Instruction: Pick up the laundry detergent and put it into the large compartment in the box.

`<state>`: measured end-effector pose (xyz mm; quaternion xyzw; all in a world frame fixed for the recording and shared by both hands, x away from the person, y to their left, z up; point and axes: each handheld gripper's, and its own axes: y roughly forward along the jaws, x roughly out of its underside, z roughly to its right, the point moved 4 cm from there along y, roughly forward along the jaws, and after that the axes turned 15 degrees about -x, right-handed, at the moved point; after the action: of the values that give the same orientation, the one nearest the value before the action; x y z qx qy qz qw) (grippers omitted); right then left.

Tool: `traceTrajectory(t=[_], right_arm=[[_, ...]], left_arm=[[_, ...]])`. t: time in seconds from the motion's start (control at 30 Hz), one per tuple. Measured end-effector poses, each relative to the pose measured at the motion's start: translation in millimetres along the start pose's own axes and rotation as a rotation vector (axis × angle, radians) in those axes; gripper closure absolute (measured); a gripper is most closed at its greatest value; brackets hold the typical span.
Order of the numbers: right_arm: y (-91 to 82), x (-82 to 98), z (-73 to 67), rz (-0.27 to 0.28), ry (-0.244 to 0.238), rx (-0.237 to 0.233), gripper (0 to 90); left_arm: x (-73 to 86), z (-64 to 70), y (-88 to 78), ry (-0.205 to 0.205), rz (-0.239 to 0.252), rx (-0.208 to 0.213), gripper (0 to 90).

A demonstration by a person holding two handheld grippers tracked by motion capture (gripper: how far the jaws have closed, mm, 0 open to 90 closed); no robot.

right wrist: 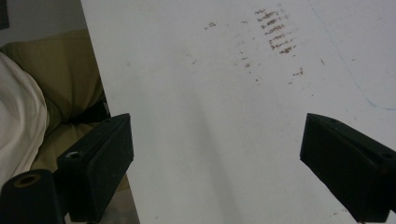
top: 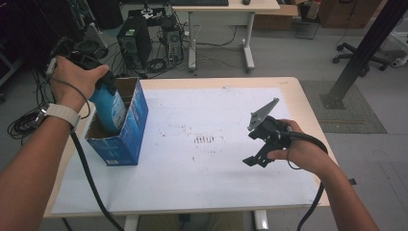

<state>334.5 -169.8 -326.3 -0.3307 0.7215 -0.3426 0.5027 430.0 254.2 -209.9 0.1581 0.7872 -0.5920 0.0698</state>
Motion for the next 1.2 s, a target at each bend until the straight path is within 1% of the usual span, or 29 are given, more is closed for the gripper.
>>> traceTrajectory(t=[0.03,0.13,0.23,0.47,0.8,1.0,1.2], right_arm=[[0.9,-0.6,0.2,-0.001,0.001,0.000,9.8],[3.0,-2.1,1.1,-0.003,-0.004,-0.003,9.9],[4.2,-2.3,2.0,-0.007,0.004,-0.003,9.9],[5.2,-1.7,2.6,-0.011,0.012,-0.003,9.8],[5.6,-1.6,1.6,-0.016,0.016,-0.003,9.9],[6.2,0.9,2.0,-0.017,0.023,-0.002,9.8],[7.7,1.4,1.4,-0.017,0.028,-0.006,9.8]], left_arm=[[0.5,0.5,2.1,0.005,-0.006,-0.001,37.3],[1.6,1.9,7.5,0.008,0.005,-0.004,37.3],[3.0,3.0,13.7,0.010,0.001,-0.006,37.3],[6.1,6.2,26.0,0.004,0.008,-0.006,37.2],[11.2,13.6,46.2,0.011,-0.006,-0.004,37.2],[13.9,15.2,55.3,0.019,-0.012,-0.022,37.2],[16.7,17.8,64.8,0.025,-0.020,-0.018,37.2]])
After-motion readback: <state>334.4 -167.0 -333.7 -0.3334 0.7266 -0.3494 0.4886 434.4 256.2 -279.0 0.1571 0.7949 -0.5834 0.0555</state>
